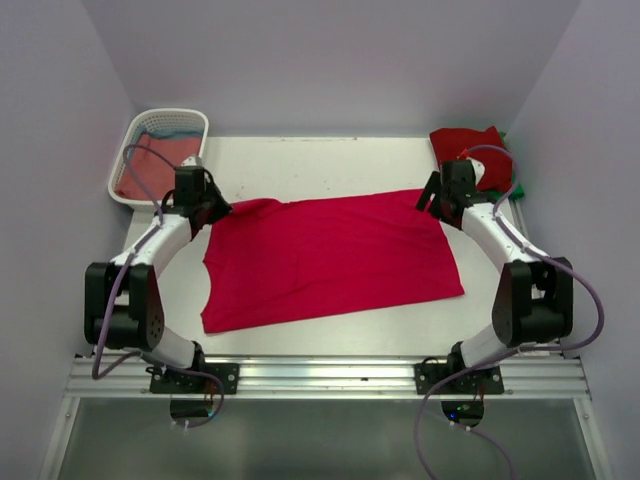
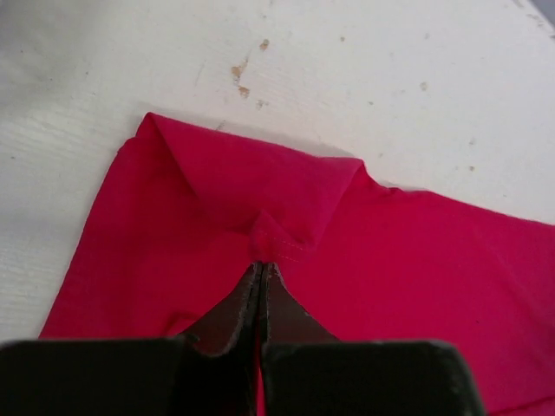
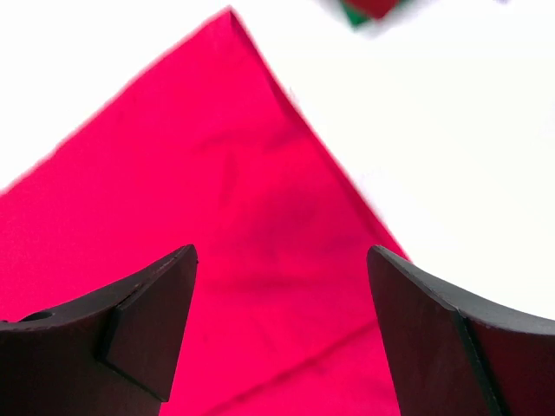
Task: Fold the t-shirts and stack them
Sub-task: Grab one side of the 2/3 rectangular tshirt with both arms
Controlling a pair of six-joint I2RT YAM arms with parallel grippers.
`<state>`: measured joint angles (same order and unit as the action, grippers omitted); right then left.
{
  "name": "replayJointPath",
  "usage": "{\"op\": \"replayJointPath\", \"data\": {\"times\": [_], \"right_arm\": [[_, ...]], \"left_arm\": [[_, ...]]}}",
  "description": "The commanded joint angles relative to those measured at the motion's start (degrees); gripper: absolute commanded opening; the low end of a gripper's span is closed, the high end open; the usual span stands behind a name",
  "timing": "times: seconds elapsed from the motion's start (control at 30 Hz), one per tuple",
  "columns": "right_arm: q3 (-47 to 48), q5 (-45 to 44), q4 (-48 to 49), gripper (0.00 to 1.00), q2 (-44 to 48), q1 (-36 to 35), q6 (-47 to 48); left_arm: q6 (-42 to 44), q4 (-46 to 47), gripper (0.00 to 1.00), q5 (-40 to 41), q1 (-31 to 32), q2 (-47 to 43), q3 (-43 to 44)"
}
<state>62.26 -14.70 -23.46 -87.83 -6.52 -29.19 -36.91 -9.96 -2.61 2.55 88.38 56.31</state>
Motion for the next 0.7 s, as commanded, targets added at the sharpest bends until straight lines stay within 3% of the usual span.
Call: {"op": "replayJointPath", "data": {"times": [0.0, 0.4, 0.67], "right_arm": [[7.9, -2.6, 5.2, 0.84, -6.0, 1.2, -1.5], [26.2, 2.1, 4.2, 0.68, -29.8, 2.9, 0.2], [32.0, -0.7, 5.0, 0.63, -35.7, 3.4, 3.3]], "left_arm": [[-0.2, -0.8, 0.00, -3.5, -0.3, -7.9, -2.3], [0.3, -7.2, 0.00, -11.0, -0.3, -18.3, -4.2], [1.0, -11.7, 0.00, -12.4, -0.3, -24.5, -3.1]]}}
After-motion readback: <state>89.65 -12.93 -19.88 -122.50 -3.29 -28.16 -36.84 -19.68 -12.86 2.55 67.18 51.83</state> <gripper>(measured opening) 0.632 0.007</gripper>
